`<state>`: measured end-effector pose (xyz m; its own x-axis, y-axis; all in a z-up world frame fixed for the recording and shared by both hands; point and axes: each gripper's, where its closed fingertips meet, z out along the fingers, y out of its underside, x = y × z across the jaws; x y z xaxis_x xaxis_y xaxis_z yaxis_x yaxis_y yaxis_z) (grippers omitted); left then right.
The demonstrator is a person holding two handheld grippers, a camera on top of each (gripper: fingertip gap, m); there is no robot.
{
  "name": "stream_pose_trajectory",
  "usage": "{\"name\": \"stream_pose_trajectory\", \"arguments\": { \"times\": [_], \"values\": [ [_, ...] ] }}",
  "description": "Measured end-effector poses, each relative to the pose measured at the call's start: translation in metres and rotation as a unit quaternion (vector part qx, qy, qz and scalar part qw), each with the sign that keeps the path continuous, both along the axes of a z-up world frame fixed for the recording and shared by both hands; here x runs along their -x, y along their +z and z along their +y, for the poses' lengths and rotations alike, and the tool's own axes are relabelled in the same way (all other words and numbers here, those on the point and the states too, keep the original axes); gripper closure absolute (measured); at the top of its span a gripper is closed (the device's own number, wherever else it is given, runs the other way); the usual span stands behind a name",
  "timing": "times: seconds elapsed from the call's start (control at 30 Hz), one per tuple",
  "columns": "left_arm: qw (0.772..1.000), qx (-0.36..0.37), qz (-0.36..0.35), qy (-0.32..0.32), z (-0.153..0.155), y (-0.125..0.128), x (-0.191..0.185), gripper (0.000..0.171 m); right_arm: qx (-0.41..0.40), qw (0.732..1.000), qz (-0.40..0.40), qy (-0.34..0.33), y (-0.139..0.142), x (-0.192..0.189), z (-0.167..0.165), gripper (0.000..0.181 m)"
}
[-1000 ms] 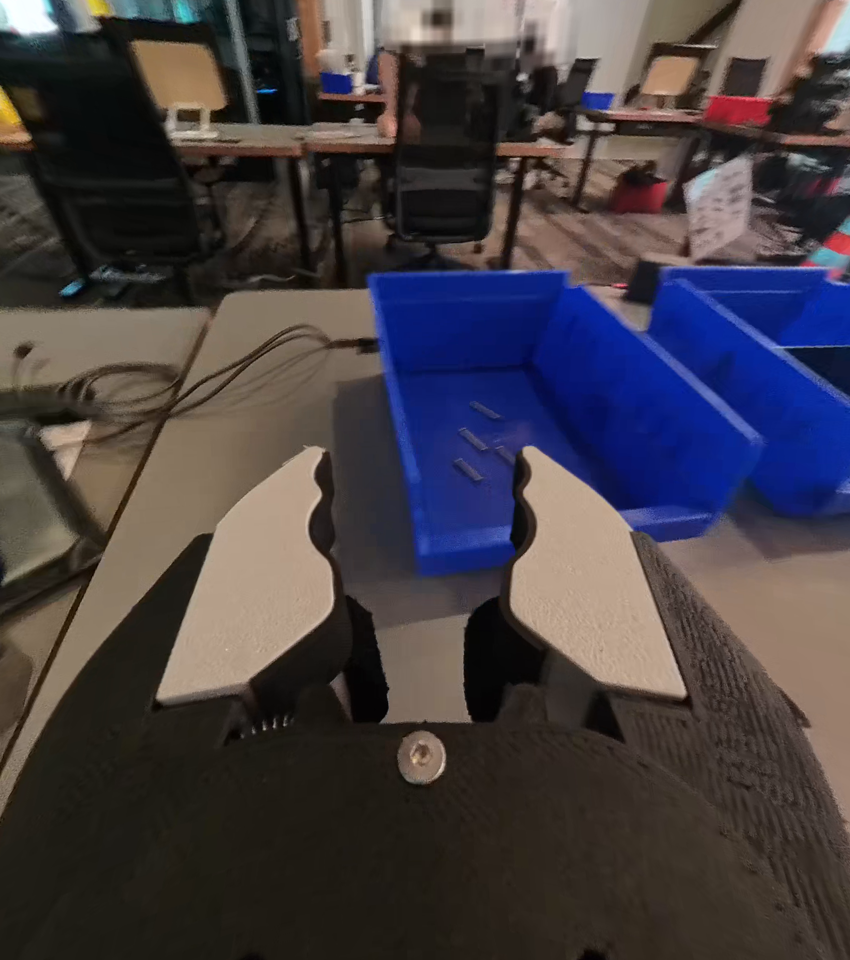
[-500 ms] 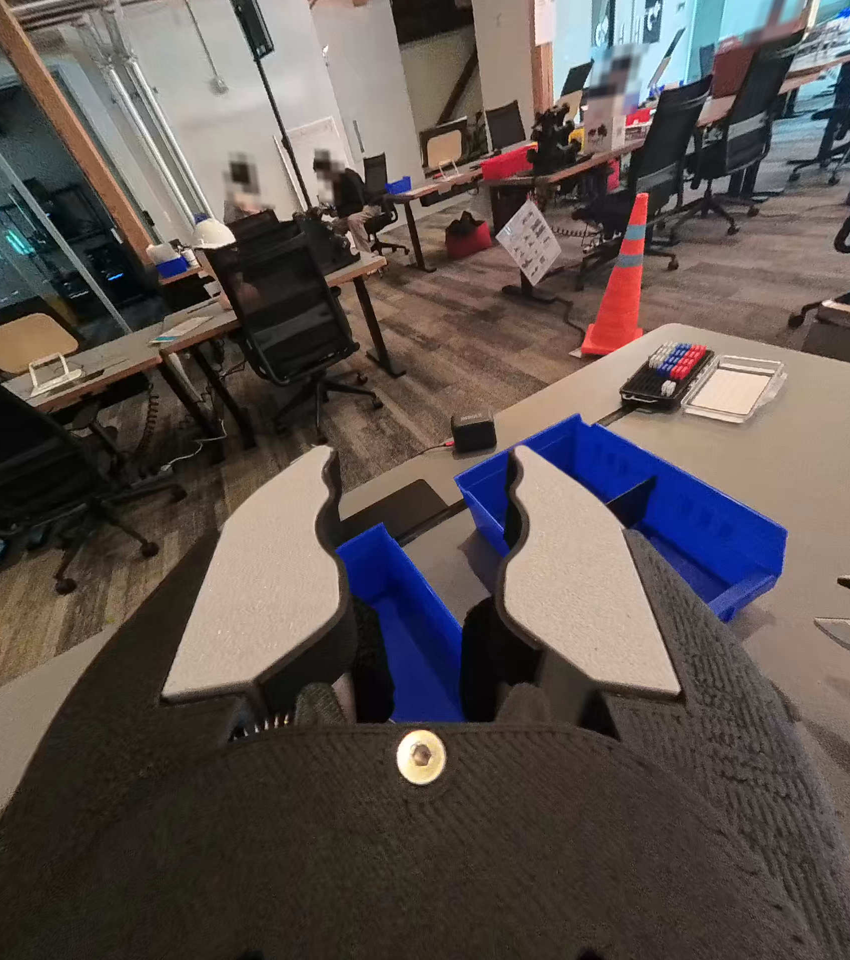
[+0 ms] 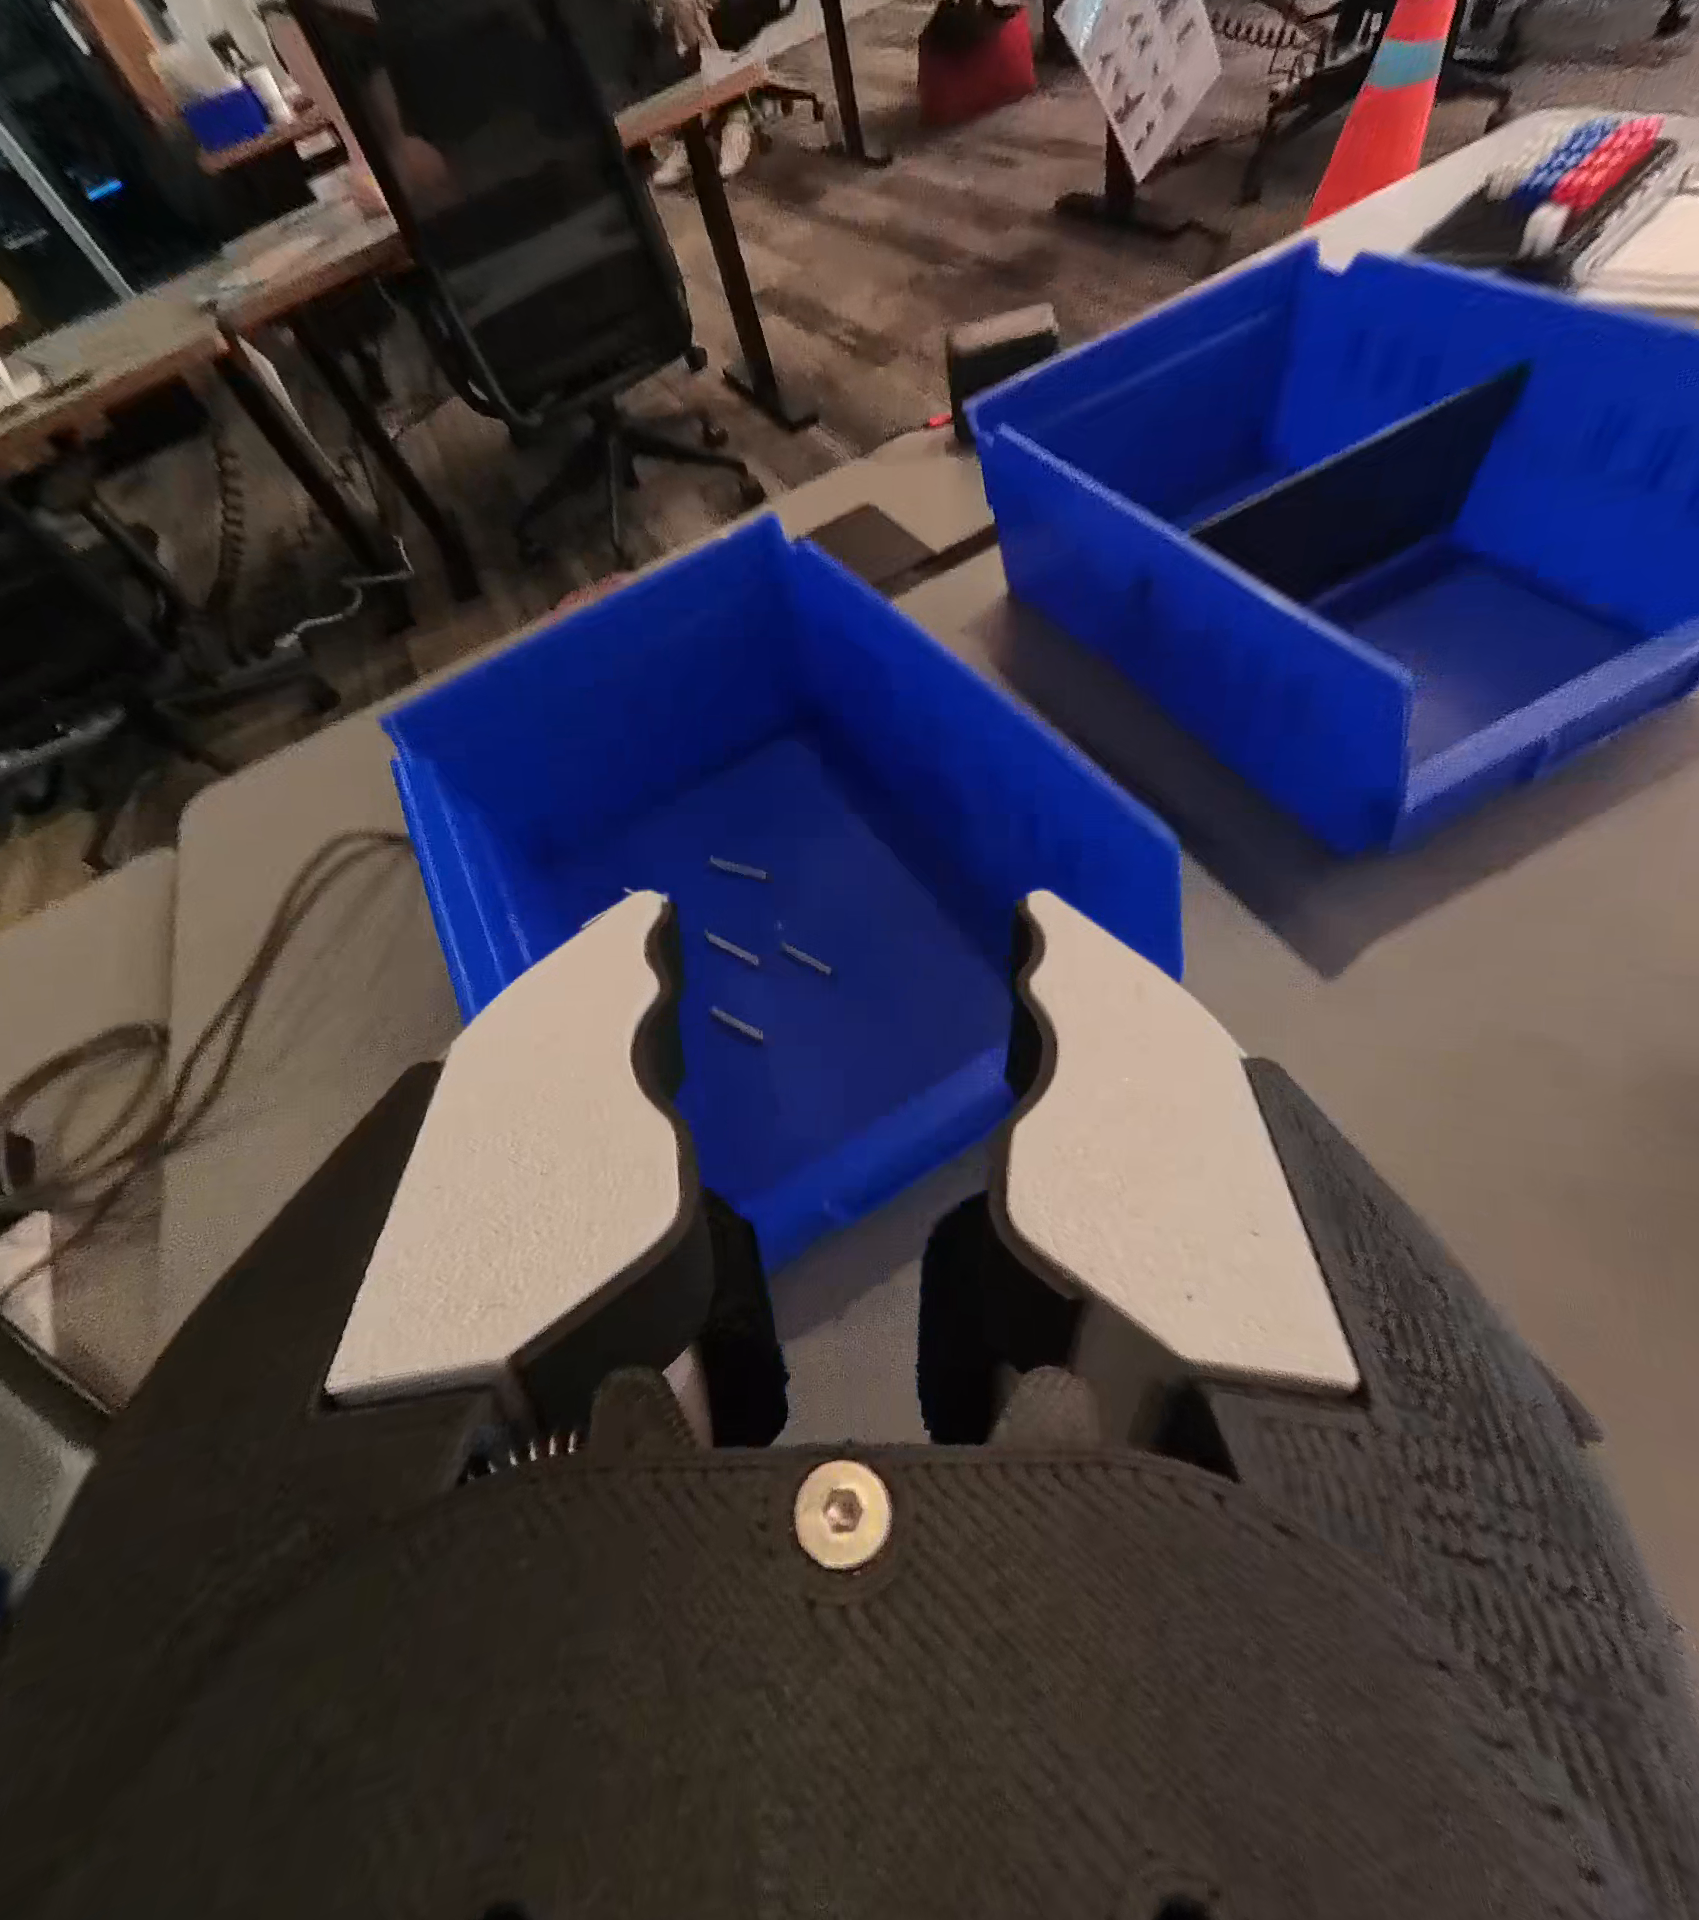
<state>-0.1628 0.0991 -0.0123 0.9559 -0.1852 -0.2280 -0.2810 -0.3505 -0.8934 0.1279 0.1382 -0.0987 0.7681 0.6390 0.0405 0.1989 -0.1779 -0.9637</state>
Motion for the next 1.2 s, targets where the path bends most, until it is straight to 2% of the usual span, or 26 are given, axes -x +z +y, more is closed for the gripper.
{"name": "stream_pose_trajectory", "arguments": {
  "times": [0.17, 0.27, 0.33, 0.4, 0.43, 0.5, 0.57, 0.6, 0.67, 0.8, 0.87, 0.93, 0.97, 1.03, 1.2],
  "values": [
    [0.999, 0.04, 0.002, -0.005, -0.018, -0.047, 0.018, 0.107, 0.022, 0.998, -0.005, 0.059, -0.002, 0.039, -0.024, 0.122],
    [0.997, 0.071, 0.019, -0.017, -0.017, -0.062, 0.027, 0.101, 0.043, 0.994, 0.005, 0.105, -0.003, 0.063, -0.036, 0.112],
    [0.992, 0.11, 0.05, -0.042, -0.014, -0.071, 0.029, 0.105, 0.06, 0.989, 0.02, 0.133, -0.006, 0.077, -0.042, 0.11],
    [0.978, 0.148, 0.077, -0.125, -0.011, -0.073, 0.016, 0.118, 0.083, 0.98, 0.036, 0.175, -0.01, 0.092, -0.05, 0.113],
    [0.969, 0.159, 0.101, -0.157, -0.009, -0.071, 0.015, 0.118, 0.09, 0.975, 0.042, 0.197, -0.011, 0.099, -0.054, 0.115],
    [0.945, 0.171, 0.185, -0.208, -0.001, -0.063, 0.021, 0.119, 0.074, 0.971, 0.042, 0.222, -0.01, 0.107, -0.057, 0.116],
    [0.926, 0.199, 0.243, -0.21, 0.011, -0.058, 0.04, 0.119, 0.063, 0.97, 0.033, 0.233, -0.009, 0.109, -0.057, 0.117],
    [0.921, 0.228, 0.253, -0.191, 0.017, -0.057, 0.052, 0.12, 0.064, 0.971, 0.03, 0.229, -0.009, 0.109, -0.055, 0.119],
    [0.906, 0.287, 0.244, -0.193, 0.021, -0.06, 0.058, 0.124, 0.049, 0.974, 0.026, 0.222, -0.007, 0.109, -0.052, 0.12],
    [0.883, 0.322, 0.267, -0.212, 0.032, -0.066, 0.055, 0.128, 0.03, 0.976, 0.018, 0.216, 0.002, 0.105, -0.047, 0.121],
    [0.883, 0.348, 0.251, -0.19, 0.034, -0.072, 0.057, 0.133, 0.029, 0.978, 0.029, 0.206, 0.007, 0.097, -0.044, 0.122],
    [0.891, 0.391, 0.18, -0.144, 0.037, -0.079, 0.057, 0.141, 0.036, 0.981, 0.033, 0.189, 0.007, 0.088, -0.039, 0.123],
    [0.887, 0.426, 0.134, -0.116, 0.037, -0.084, 0.056, 0.141, 0.04, 0.982, 0.037, 0.18, 0.006, 0.084, -0.037, 0.124],
    [0.865, 0.493, 0.058, -0.074, 0.039, -0.095, 0.047, 0.14, 0.05, 0.983, 0.045, 0.17, 0.005, 0.08, -0.033, 0.125],
    [0.826, 0.563, 0.001, 0.025, 0.06, -0.12, 0.037, 0.137, 0.057, 0.982, 0.059, 0.168, 0.01, 0.078, -0.03, 0.127]
  ]
}}
